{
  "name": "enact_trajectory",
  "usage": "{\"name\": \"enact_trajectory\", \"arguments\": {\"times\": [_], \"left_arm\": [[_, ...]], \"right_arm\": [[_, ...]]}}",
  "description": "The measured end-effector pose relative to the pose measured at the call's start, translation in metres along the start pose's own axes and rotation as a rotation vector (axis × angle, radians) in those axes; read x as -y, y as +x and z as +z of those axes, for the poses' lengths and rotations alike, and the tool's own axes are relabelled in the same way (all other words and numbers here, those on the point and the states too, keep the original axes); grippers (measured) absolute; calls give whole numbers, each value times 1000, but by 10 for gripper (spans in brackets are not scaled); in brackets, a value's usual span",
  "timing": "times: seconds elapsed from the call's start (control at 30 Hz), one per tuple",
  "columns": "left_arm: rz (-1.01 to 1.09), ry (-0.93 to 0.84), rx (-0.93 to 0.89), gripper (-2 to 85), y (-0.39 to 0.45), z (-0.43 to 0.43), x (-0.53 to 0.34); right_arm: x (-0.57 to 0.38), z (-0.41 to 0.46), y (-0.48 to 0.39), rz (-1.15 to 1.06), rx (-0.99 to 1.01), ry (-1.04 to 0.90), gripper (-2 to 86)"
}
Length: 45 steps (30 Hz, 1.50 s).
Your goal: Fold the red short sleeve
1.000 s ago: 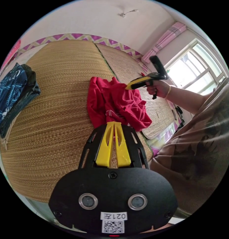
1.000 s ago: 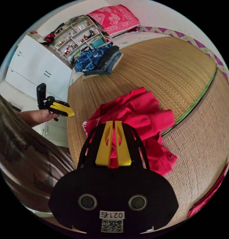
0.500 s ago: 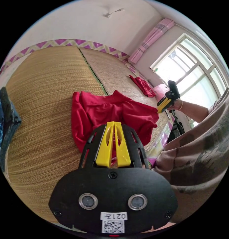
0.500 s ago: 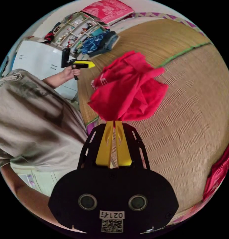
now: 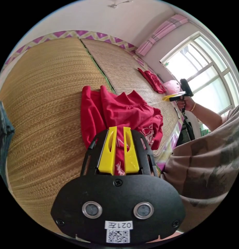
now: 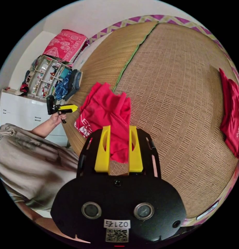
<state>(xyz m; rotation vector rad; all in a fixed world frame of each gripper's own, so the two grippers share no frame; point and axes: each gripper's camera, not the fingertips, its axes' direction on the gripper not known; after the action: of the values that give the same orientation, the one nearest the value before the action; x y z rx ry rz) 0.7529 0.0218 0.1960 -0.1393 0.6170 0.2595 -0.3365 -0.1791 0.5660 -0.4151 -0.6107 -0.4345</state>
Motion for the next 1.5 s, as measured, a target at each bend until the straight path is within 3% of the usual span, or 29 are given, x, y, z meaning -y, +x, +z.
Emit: {"name": "enact_trajectory", "arguments": {"times": [0.17,0.3,0.37,0.5,0.57,0.83,0.97,1.17,1.23,1.4,1.5], "left_arm": [[-4,4,7,94,-16,29,55],[-21,-94,18,110,-34,64,88],[-68,-116,20,95,-46,74,93],[-123,-35,-15,13,-62,53,85],[-105,26,-59,2,-64,28,75],[87,217,-359,-9,-11,-116,-32],[91,198,-452,-9,26,-145,-96],[-71,104,-583,-9,70,-130,-202],[-226,85,-596,-9,66,-112,-242],[-446,9,-570,-9,51,-72,-295],[-547,56,-567,-9,46,-76,-328]], "right_arm": [[41,69,-38,-112,-130,-84,107],[59,122,-14,-27,-64,-108,106],[68,147,-7,10,-2,-82,92],[67,150,-18,-16,-81,-13,20],[56,135,-27,-59,9,33,7],[-24,84,-63,-329,439,126,-1],[-70,97,-77,-365,590,28,-2],[-122,155,-93,-291,674,-151,-2],[-130,176,-95,-253,688,-169,-1],[-136,227,-102,-190,552,-304,2],[-134,227,-123,-234,491,-367,6]]}}
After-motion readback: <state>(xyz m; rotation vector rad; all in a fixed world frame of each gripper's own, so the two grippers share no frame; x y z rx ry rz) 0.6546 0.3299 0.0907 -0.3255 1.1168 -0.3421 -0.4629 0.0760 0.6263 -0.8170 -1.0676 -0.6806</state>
